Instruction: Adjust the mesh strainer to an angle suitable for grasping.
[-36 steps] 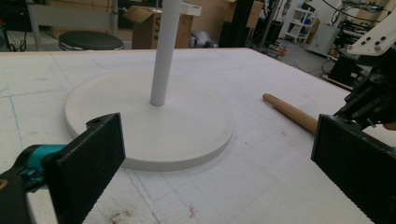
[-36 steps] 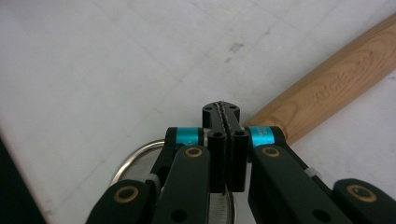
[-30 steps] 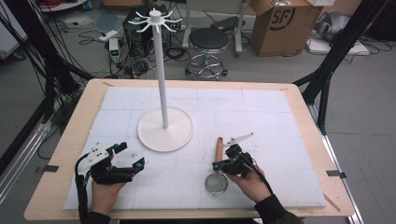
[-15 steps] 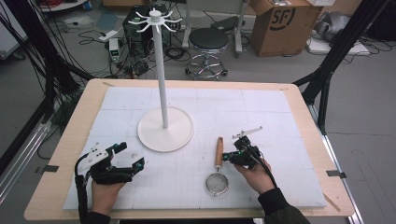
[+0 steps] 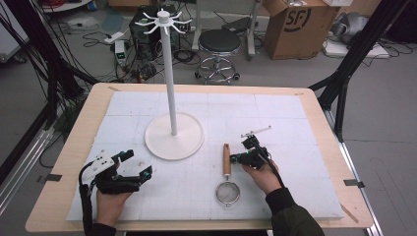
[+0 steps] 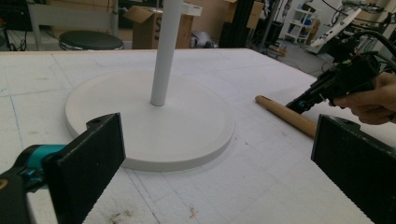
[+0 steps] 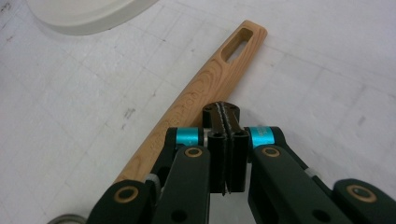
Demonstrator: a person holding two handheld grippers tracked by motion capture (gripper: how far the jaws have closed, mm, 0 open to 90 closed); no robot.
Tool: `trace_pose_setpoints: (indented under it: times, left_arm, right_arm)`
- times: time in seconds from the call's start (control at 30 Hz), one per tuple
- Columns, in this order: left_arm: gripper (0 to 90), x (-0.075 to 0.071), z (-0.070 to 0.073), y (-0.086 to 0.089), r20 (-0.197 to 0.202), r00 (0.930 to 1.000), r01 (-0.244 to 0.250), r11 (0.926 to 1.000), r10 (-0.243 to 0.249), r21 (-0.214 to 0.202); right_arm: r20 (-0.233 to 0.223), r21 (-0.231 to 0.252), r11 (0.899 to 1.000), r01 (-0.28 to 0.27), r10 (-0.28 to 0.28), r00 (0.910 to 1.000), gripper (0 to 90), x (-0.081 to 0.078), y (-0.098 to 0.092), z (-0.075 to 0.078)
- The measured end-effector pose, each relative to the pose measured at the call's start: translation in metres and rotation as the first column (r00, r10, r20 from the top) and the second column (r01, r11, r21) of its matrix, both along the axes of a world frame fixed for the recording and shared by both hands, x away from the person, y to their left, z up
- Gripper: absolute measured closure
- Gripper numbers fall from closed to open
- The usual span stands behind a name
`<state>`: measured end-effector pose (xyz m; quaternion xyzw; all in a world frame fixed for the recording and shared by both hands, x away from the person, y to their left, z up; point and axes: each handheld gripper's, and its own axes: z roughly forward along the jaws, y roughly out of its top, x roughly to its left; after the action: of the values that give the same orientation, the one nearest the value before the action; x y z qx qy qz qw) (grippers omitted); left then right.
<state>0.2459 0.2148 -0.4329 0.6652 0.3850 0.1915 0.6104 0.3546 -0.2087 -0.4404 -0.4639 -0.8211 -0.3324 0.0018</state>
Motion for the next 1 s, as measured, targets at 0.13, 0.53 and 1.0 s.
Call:
trace_pose_setpoints:
  times: [0.13,0.53,1.0]
  left_arm:
    - [3.4,0.000,0.000,0.000,0.001,1.0000,-0.001,1.0000,0.001,-0.002]
    - [3.4,0.000,0.000,0.000,0.000,1.0000,0.004,1.0000,-0.004,-0.002]
    - [3.4,0.002,-0.001,0.001,0.000,1.0000,0.007,1.0000,-0.007,-0.005]
  right_arm:
    - [0.004,-0.006,1.000,-0.009,0.009,0.9999,89.5,0.002,0.007,0.000]
    - [-0.007,0.000,0.998,-0.061,0.061,0.9981,89.5,0.003,0.028,0.000]
    - [0.002,-0.021,0.994,-0.105,0.105,0.9945,89.5,-0.002,0.042,0.001]
